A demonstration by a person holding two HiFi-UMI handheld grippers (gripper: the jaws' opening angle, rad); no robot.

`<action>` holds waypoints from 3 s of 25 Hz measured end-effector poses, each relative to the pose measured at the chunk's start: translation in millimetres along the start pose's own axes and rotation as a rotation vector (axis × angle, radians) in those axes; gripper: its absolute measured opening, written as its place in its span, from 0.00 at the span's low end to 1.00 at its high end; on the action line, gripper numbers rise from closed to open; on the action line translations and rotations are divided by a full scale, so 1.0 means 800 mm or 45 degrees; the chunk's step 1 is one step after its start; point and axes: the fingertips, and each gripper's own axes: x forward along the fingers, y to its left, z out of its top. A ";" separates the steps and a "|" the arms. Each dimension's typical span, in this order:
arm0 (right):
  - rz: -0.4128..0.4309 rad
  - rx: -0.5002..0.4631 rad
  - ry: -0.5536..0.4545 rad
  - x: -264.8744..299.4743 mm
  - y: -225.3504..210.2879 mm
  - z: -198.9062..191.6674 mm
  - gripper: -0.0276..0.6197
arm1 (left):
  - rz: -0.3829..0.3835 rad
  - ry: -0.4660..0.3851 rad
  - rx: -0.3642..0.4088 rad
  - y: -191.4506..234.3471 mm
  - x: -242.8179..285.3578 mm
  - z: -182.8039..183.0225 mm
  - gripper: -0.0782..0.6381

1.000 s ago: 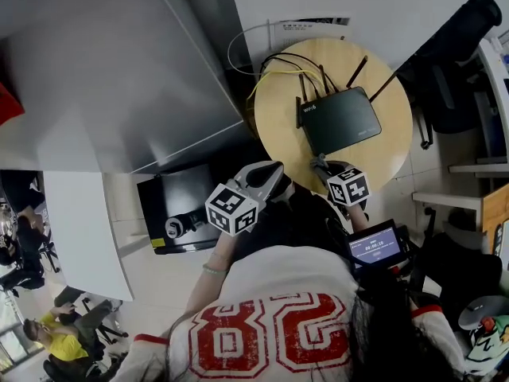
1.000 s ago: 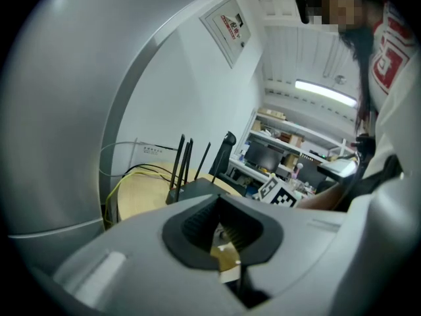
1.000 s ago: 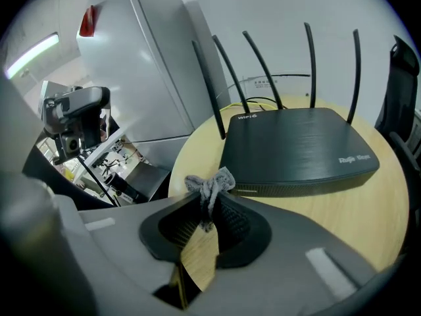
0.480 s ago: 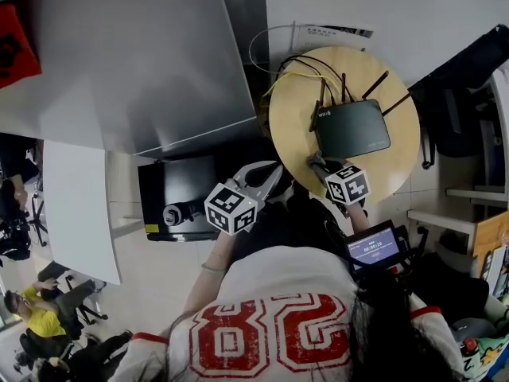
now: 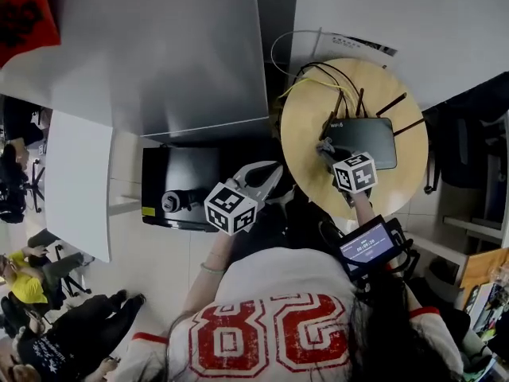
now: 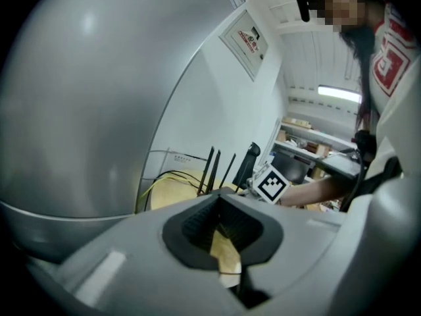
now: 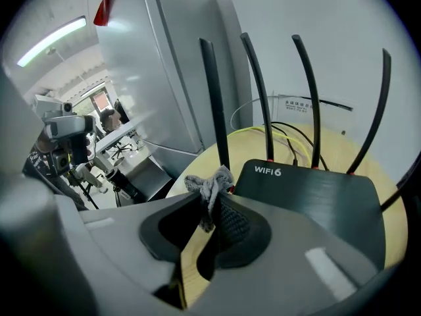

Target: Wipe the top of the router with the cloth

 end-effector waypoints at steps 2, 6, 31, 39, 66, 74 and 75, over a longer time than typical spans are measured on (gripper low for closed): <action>-0.002 -0.011 0.003 0.006 -0.003 0.003 0.13 | 0.014 -0.003 -0.003 0.002 -0.002 0.000 0.11; 0.004 -0.013 0.010 0.013 -0.009 0.002 0.13 | 0.037 0.000 -0.005 0.002 -0.003 -0.002 0.11; 0.028 0.143 -0.043 -0.040 0.023 -0.075 0.13 | -0.103 0.057 0.038 -0.051 0.031 -0.019 0.11; -0.053 0.210 -0.047 -0.065 0.013 -0.108 0.13 | -0.181 0.085 0.068 -0.074 0.041 -0.025 0.11; -0.366 0.387 -0.531 -0.172 0.017 -0.037 0.13 | -0.327 0.112 0.126 -0.097 0.025 -0.033 0.11; -0.390 0.443 -0.611 -0.182 0.022 -0.027 0.13 | -0.345 0.126 0.128 -0.096 0.026 -0.035 0.11; -0.389 0.448 -0.609 -0.181 0.024 -0.029 0.13 | -0.347 0.127 0.128 -0.097 0.026 -0.035 0.11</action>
